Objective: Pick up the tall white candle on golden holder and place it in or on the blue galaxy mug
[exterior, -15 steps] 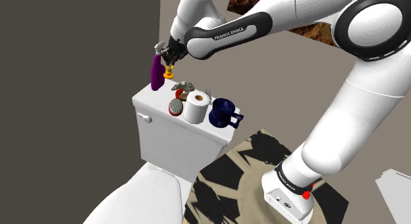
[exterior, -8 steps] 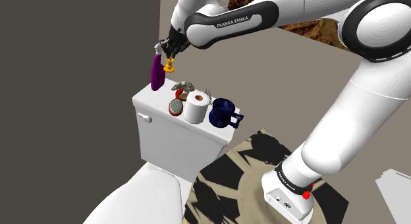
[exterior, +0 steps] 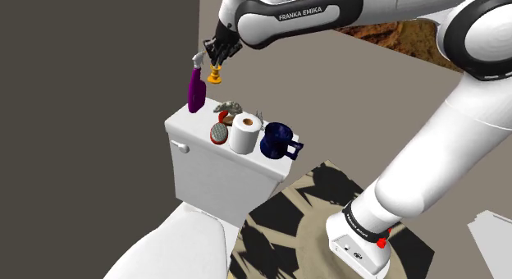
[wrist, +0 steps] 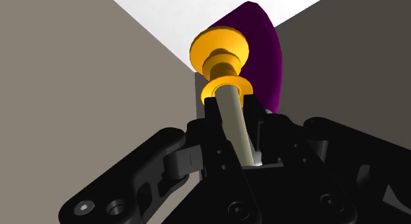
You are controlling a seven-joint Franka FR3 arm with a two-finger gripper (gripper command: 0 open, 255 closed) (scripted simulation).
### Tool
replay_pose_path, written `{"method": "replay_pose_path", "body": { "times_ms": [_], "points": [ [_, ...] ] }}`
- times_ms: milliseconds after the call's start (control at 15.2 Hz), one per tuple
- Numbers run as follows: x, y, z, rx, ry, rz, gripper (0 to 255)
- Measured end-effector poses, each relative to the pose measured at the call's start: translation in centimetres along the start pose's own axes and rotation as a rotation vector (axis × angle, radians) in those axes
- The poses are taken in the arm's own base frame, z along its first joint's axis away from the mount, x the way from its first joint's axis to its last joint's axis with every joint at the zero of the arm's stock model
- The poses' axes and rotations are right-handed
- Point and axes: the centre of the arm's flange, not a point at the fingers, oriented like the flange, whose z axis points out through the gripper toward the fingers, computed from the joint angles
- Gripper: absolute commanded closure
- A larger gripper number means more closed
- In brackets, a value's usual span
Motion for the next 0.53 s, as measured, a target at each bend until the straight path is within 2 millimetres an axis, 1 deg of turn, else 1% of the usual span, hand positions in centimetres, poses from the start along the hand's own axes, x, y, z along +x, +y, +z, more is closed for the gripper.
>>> {"method": "replay_pose_path", "body": {
  "times_ms": [66, 132, 198, 396, 528],
  "points": [
    [-0.9, 0.3, -0.5, 0.0, 0.0, 0.0, 255],
    [-2.1, 1.2, -0.9, 0.0, 0.0, 0.0, 255],
    [-2.9, 1.9, -1.6, -0.001, 0.0, 0.0, 255],
    [-6.0, 3.6, -3.2, -0.001, -0.001, 0.0, 255],
    [-8.2, 4.8, -3.9, -0.001, 0.0, 0.0, 255]
  ]
}}
